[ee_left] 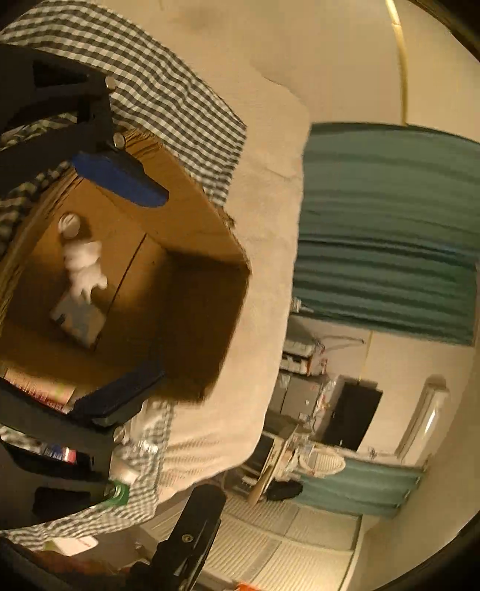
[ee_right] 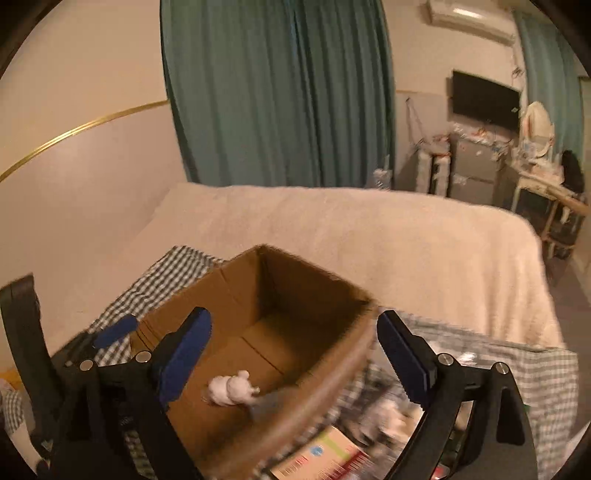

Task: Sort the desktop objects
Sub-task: 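Carry both items over the cardboard box and open both tools to drop them, then grasp the Amoxicillin box with the left tool while the right tool grasps the black cup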

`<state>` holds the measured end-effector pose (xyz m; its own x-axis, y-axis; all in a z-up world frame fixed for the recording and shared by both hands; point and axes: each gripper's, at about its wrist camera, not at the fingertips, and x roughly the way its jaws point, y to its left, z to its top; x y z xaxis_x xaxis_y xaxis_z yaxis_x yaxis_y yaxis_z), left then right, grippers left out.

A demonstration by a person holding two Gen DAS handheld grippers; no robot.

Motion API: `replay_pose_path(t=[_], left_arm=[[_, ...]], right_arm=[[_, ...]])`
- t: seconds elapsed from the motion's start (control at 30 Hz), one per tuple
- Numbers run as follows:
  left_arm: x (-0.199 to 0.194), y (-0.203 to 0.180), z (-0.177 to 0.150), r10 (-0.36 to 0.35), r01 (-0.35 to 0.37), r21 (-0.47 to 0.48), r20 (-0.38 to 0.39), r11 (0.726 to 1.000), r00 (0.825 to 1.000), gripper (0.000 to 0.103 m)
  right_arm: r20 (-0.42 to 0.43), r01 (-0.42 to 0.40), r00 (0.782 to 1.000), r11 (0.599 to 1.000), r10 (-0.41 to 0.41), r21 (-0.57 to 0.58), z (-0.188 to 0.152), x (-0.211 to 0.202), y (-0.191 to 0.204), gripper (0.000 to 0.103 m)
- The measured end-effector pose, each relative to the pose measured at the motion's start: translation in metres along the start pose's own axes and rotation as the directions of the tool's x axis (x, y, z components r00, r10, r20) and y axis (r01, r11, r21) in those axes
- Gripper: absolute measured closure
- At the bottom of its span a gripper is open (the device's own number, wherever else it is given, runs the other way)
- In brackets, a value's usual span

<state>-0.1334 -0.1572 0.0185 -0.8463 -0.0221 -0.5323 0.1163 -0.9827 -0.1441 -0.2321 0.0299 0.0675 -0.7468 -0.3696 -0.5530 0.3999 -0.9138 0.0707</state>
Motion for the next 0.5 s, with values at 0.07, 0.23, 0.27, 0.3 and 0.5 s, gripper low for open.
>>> replay_pose_path(t=[0.07,0.23,0.27,0.3,0.5], left_arm=[[-0.015,-0.018,-0.004,-0.024,0.024,0.017,0.002,1.0,1.0,0.009],[-0.044,-0.075,-0.03,-0.088,0.091,0.103,-0.03,0.991,0.996,0.008],[-0.046,-0.085,-0.036,-0.094,0.098,0.117,-0.041,0.988,0.995,0.008],[-0.047,-0.096,-0.045,-0.105,0.111,0.127,-0.057,0.986,0.993,0.008],[-0.03,-0.127,-0.095,-0.153,0.173,0.115,-0.17,0.978,0.974,0.008]], right_arm=[[0.014,0.04,0.999,0.999,-0.041,0.008,-0.008,-0.028,-0.013,0.011],[0.01,0.13,0.991,0.99,-0.131,0.05,-0.037,-0.081,-0.044,0.011],[0.003,0.141,0.99,0.988,-0.141,0.065,-0.045,-0.089,-0.05,0.011],[-0.004,0.157,0.988,0.984,-0.157,0.079,-0.057,-0.098,-0.059,0.011],[-0.072,0.246,0.968,0.962,-0.239,0.118,-0.117,-0.118,-0.095,0.011]])
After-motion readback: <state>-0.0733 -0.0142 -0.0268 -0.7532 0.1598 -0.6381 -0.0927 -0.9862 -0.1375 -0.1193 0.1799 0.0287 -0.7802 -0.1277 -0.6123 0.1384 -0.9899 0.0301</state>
